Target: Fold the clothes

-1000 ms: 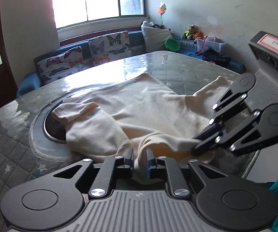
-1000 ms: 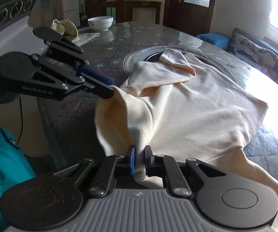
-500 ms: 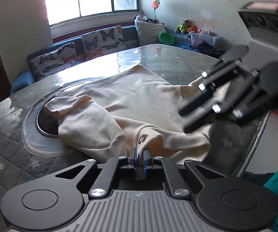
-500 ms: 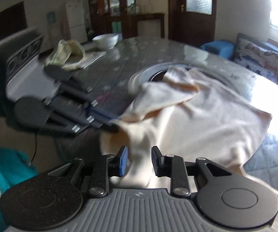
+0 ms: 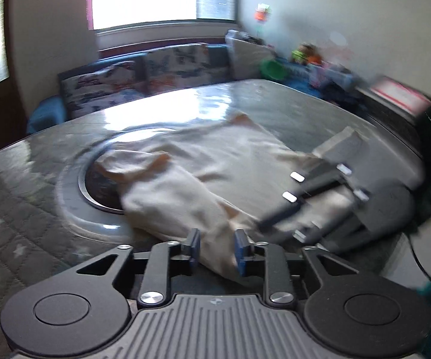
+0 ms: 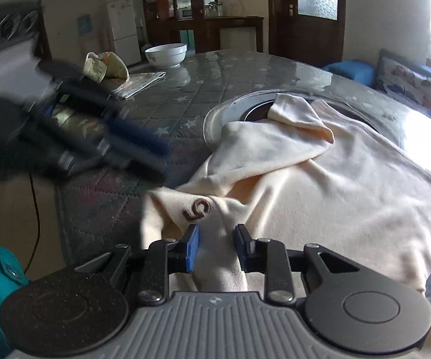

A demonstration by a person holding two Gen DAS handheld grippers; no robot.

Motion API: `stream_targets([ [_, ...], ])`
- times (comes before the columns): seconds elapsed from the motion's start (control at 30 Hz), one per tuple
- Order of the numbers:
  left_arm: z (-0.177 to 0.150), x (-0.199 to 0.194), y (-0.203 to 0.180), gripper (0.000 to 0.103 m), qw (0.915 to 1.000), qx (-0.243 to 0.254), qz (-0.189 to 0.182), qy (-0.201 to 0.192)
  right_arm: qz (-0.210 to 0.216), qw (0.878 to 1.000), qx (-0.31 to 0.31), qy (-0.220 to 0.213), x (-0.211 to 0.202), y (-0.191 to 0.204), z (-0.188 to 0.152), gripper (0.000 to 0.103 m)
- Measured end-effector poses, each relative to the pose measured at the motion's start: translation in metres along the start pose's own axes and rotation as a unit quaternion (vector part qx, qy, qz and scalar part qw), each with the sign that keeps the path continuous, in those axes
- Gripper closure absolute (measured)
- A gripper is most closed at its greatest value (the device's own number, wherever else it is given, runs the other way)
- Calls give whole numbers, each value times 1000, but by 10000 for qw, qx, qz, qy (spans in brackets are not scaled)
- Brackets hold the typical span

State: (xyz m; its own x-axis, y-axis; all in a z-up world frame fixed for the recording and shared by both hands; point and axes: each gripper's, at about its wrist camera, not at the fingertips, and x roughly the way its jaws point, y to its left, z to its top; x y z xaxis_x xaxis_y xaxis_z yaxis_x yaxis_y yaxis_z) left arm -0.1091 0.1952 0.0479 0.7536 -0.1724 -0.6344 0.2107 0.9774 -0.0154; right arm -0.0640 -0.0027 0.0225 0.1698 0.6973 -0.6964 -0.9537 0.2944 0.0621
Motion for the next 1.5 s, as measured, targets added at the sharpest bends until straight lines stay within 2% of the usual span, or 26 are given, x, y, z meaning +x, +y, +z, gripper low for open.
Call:
stream_targets([
  [0.07, 9, 6, 12, 73, 9994, -268, 209, -28, 0, 10000, 10, 7, -1, 0, 0, 76],
  [0.13, 19, 18, 25, 63, 9972, -590, 468, -21, -25, 10000, -57, 9, -1, 2, -1, 76],
  [0.2, 28, 32, 38, 60, 9935, -866, 739, -19, -28, 10000, -80, 7, -1, 2, -2, 75],
  [0.37, 51, 70, 60, 60, 9865, -1162, 1150, -33, -6, 10000, -89, 13, -2, 2, -3, 75],
  [0.47, 60, 95, 71, 60, 9821, -1316, 1344, 73, 50, 9999, -97, 2, -1, 3, -5, 66],
  [0.67, 64, 124, 87, 63, 9744, -1705, 1441, 264, 28, 9998, -180, -10, 1, 9, -4, 62],
  [0.7, 63, 125, 88, 67, 9741, -1733, 1430, 272, 40, 9998, -176, -9, 1, 8, -4, 62],
  [0.73, 63, 126, 89, 76, 9737, -1761, 1420, 279, 48, 9998, -175, -8, 1, 8, -4, 61],
  [0.83, 62, 127, 90, 87, 9730, -1796, 1424, 283, 47, 9998, -182, -13, 0, 10, -5, 60],
  [0.9, 62, 124, 89, 91, 9734, -1763, 1446, 242, 39, 9998, -182, -16, -1, 13, -6, 59],
  [1.2, 64, 99, 86, 93, 9728, -1595, 1680, -41, -23, 9999, -140, 36, 0, 12, -1, 53],
  [1.5, 52, 69, 100, 94, 9644, -1619, 2079, -213, -118, 9999, -72, -24, -6, 9, 6, 47],
])
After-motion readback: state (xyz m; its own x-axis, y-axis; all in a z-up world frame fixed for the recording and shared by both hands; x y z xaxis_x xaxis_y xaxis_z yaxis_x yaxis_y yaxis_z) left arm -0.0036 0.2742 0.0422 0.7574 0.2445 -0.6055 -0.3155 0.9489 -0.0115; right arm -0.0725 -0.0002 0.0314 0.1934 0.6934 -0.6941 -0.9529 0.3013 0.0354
